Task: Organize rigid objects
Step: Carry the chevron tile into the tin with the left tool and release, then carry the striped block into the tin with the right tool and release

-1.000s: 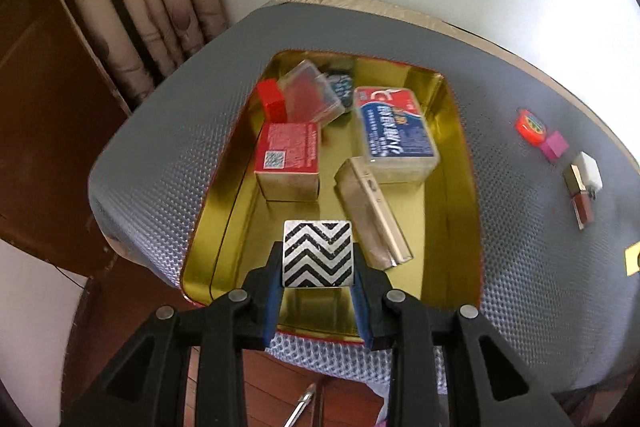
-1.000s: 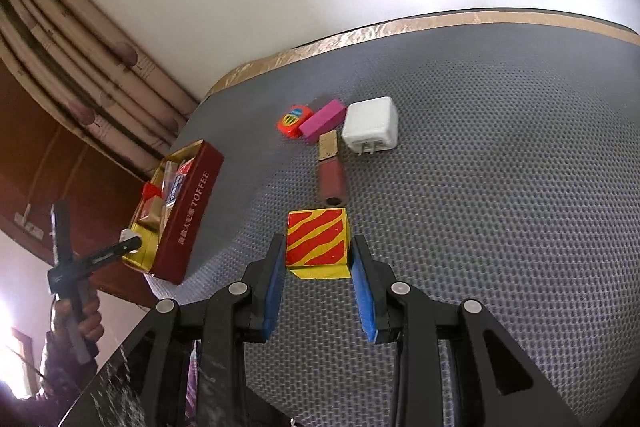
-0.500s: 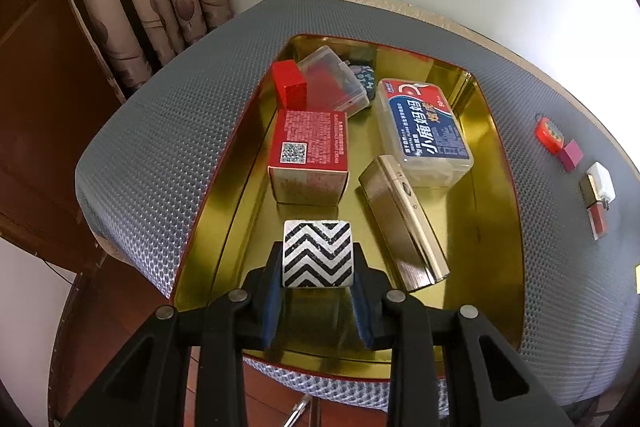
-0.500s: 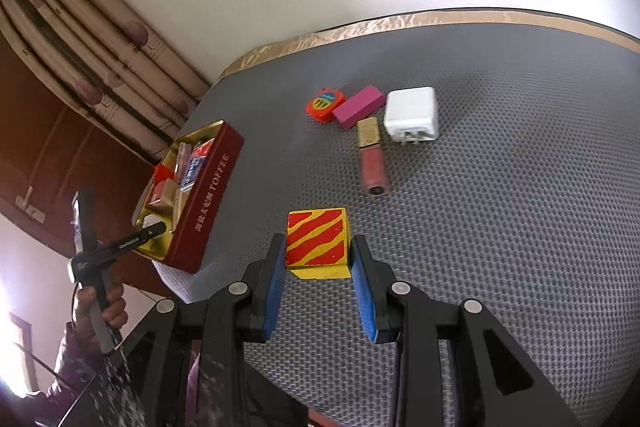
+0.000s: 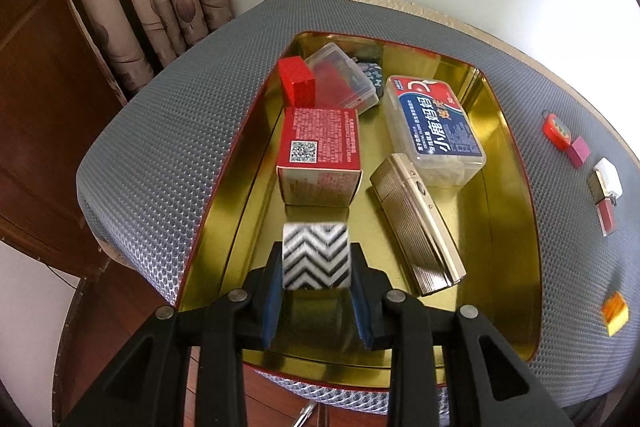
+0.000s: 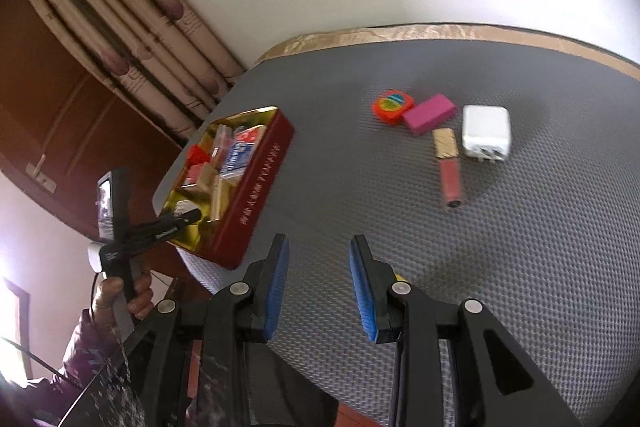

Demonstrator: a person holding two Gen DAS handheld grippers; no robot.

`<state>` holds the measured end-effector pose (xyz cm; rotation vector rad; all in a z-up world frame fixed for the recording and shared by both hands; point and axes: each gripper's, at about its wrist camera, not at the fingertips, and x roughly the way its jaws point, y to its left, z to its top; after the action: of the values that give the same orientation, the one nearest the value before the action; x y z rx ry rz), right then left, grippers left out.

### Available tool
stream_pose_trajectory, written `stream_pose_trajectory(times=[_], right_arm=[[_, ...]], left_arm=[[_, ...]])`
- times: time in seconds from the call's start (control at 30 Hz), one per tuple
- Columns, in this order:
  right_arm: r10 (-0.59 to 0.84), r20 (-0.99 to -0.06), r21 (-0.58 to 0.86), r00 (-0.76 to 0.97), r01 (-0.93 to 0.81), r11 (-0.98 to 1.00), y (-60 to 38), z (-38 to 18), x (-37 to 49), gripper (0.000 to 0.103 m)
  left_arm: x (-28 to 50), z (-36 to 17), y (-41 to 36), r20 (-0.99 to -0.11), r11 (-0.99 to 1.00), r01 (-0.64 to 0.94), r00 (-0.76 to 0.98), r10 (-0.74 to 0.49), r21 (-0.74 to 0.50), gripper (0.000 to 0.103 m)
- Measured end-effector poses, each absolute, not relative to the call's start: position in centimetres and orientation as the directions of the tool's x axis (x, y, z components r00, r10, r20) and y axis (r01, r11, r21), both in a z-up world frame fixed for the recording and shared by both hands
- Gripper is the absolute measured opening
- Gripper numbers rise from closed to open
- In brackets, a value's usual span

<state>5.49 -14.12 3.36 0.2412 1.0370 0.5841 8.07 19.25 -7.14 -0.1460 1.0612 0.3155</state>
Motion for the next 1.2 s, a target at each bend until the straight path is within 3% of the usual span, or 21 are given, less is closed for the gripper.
stream_pose_trajectory(times=[0.27, 0.3, 0.37, 0.7, 0.77, 0.83, 1.07, 1.2], right_arm=[[0.502, -0.769, 0.36, 0.395, -0.381, 0.852, -13.9, 4.2, 5.2, 0.033], [0.481, -0.787, 0.349, 0.386, -0.364, 0.864, -14.8, 3.6, 4.8, 0.034], [0.457, -0.809, 0.339, 0.37, -0.342, 0.877, -16.0, 2.5, 4.0, 0.051], [0.382, -0.869, 0.277, 0.314, -0.331, 0.902, -13.4, -2.5, 2.5, 0.057], [0.352, -0.883, 0.248, 0.31, -0.329, 0.911, -12.7, -3.4, 2.7, 0.051], [0.32, -0.897, 0.221, 0.306, -0.318, 0.922, -12.5, -4.3, 3.0, 0.031], [0.39, -0.857, 0.255, 0.338, -0.379, 0.89, -11.7, -1.8, 3.0, 0.029], [0.499, -0.802, 0.338, 0.328, -0.441, 0.832, -8.5, 1.8, 4.8, 0.029]], left_arm=[[7.3, -6.0, 18.4, -0.843, 0.946, -0.316, 0.488, 0.226, 0.071, 0.033], [7.3, -5.8, 18.1, -0.835, 0.947, -0.31, 0.497, 0.238, 0.085, 0.034], [7.2, -5.7, 17.7, -0.833, 0.95, -0.299, 0.498, 0.24, 0.096, 0.034], [5.2, -3.2, 17.0, -0.826, 0.951, -0.308, 0.53, 0.192, 0.024, 0.035], [4.5, -2.9, 16.9, -0.825, 0.948, -0.318, 0.53, 0.194, 0.018, 0.037], [3.5, -2.9, 17.2, -0.833, 0.945, -0.327, 0.526, 0.174, -0.009, 0.038], [0.0, -3.1, 18.7, -0.833, 0.913, -0.408, 0.514, 0.206, -0.026, 0.038], [-0.7, -2.6, 19.6, -0.82, 0.894, -0.447, 0.524, 0.231, -0.034, 0.038]])
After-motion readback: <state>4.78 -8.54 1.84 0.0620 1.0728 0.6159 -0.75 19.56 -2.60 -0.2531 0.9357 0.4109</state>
